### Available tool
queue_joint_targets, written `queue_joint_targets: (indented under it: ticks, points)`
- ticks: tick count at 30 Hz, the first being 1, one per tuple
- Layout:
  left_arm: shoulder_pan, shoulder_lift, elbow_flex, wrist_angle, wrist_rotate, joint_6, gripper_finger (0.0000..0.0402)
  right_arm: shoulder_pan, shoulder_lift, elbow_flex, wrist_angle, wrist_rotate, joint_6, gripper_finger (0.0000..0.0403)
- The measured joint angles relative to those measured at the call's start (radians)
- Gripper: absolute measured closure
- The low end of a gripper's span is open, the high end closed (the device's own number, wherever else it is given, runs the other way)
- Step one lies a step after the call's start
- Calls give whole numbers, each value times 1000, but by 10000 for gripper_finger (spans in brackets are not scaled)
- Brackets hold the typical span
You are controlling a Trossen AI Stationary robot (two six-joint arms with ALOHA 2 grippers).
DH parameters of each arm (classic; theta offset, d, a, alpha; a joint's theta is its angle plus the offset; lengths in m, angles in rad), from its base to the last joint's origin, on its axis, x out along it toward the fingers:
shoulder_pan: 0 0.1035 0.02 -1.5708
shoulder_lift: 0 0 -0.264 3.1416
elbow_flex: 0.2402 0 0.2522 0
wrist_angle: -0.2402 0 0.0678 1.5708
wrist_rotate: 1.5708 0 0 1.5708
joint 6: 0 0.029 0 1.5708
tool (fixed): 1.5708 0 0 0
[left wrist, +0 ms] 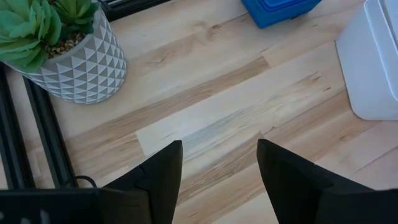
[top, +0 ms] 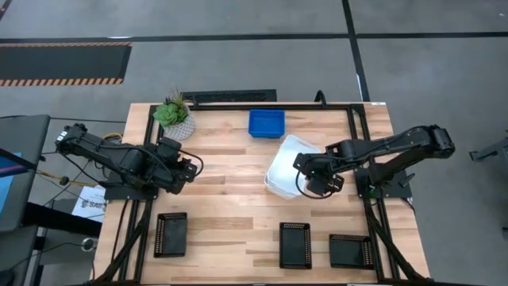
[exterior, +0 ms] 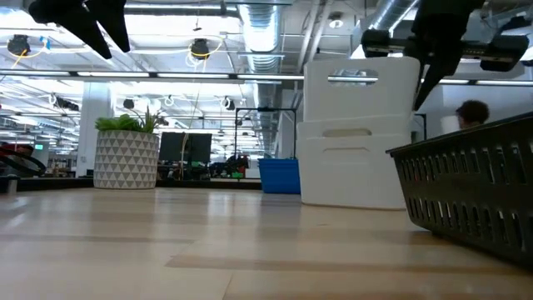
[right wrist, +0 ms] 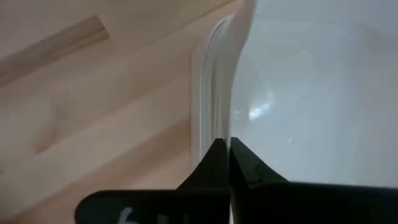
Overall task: Stack baskets by color
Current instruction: Stack the left white bin on the white bins
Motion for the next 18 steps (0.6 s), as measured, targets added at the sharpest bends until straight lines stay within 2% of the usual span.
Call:
queue_joint_targets:
  ticks: [10, 18]
  points:
    - [0, 0, 0, 0, 2, 0, 205, -52, 0, 0, -4, -86, 8, 402]
    - [0, 0, 0, -1, 2, 1, 205, -66, 0, -10, 5, -90, 3, 402]
